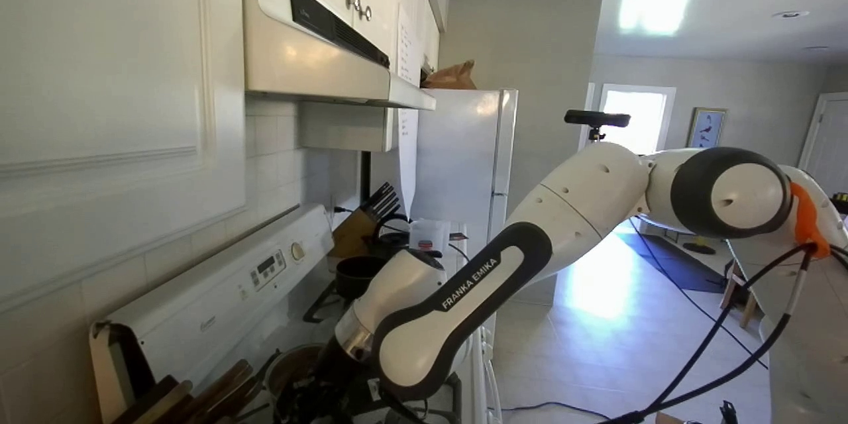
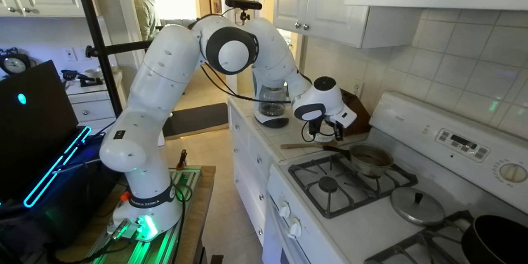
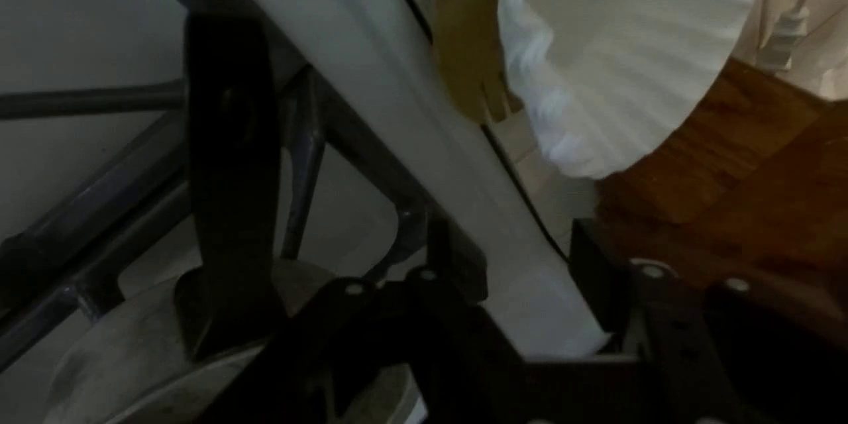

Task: Remove the bowl from the plate and replace it with a lid

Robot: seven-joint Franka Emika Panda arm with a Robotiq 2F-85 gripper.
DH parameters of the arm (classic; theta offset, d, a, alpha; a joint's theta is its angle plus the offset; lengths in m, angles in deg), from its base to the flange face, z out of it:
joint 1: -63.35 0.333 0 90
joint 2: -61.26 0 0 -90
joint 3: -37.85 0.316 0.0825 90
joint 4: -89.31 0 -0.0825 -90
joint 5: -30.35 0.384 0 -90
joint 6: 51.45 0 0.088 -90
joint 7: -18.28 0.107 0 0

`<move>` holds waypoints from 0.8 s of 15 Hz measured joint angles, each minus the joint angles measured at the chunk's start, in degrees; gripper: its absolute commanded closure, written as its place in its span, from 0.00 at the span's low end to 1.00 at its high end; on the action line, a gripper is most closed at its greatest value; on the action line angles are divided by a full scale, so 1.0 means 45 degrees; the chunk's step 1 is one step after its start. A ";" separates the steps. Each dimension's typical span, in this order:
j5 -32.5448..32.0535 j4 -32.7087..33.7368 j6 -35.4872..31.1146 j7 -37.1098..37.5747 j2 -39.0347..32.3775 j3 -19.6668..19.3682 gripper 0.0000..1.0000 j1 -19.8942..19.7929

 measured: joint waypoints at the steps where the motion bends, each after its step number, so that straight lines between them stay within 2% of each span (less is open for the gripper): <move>1: 0.0000 0.0122 -0.0051 0.0181 0.0014 -0.0173 0.11 -0.0014; 3: 0.0000 0.0397 -0.0401 0.0518 0.0034 -0.0528 0.01 -0.0048; 7: -0.0003 0.0920 -0.1007 0.1058 0.0181 -0.1298 0.00 -0.0120; 8: -0.0081 0.1009 -0.1014 0.1112 0.0245 -0.1769 0.00 0.0048; 12: -0.0938 0.1277 -0.1016 0.1600 0.0256 -0.5434 0.00 0.1898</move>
